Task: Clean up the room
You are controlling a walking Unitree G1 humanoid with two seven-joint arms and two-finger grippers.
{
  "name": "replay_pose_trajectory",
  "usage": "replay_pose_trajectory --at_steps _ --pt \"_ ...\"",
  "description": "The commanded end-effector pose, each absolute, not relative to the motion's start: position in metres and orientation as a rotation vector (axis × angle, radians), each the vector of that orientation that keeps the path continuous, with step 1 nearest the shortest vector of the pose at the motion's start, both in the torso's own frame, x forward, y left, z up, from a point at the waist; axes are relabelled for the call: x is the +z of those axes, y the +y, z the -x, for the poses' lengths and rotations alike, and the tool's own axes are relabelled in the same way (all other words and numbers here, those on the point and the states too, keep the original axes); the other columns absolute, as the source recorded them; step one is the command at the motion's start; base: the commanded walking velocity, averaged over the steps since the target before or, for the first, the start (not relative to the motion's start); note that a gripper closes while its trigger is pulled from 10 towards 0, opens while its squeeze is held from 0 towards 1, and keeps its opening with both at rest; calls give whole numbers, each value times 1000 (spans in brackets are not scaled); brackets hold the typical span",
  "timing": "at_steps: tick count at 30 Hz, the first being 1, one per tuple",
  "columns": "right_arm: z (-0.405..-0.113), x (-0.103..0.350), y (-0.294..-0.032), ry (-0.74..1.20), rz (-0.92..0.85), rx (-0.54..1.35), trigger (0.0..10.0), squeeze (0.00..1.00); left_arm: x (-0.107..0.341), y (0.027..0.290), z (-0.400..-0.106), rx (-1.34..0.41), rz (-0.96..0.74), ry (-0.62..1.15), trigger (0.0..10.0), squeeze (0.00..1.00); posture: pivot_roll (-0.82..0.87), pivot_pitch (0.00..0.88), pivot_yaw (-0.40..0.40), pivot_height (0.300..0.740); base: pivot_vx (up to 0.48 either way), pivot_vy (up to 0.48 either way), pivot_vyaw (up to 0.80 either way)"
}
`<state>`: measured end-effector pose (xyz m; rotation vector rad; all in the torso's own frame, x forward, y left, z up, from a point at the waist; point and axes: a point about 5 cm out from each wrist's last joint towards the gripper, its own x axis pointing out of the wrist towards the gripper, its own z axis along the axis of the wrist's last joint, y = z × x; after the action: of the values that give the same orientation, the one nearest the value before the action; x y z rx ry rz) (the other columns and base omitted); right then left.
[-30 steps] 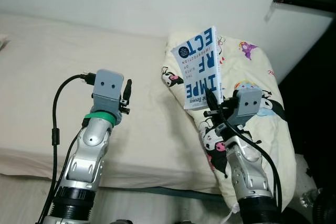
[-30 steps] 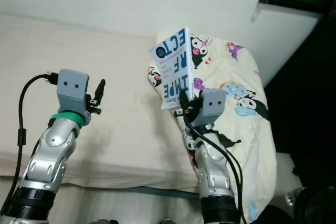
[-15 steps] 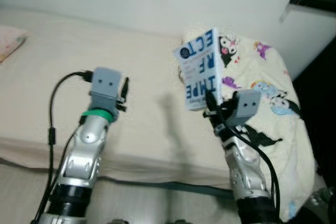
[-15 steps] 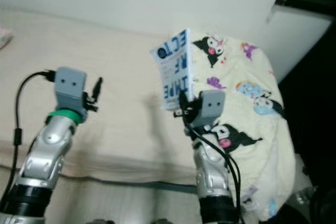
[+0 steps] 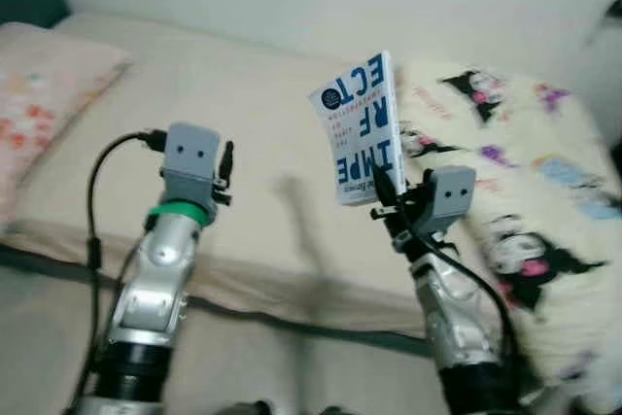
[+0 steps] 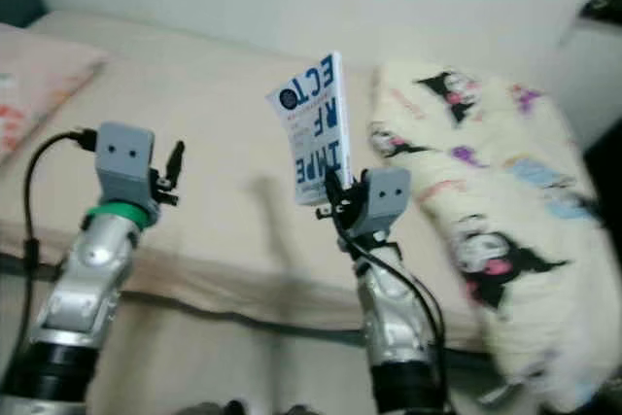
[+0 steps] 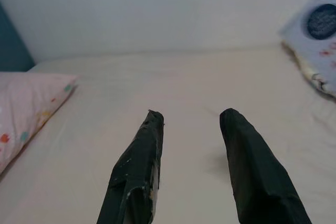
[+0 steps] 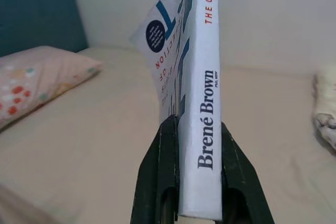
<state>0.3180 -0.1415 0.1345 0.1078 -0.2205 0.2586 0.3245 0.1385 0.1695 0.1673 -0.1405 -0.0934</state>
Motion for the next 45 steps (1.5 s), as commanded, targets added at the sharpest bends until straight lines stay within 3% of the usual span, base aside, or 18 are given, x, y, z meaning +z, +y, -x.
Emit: replay_pose_trajectory --at_steps 1,45 --pt "-317 141 -146 -263 -114 238 10000 0 167 136 -324 -105 -160 -129 10000 0 41 24 -23 735 0 315 0" --pt "-317 138 -145 -258 -119 238 10000 0 167 138 -323 -105 -164 -124 10000 0 45 31 -17 735 0 316 0"
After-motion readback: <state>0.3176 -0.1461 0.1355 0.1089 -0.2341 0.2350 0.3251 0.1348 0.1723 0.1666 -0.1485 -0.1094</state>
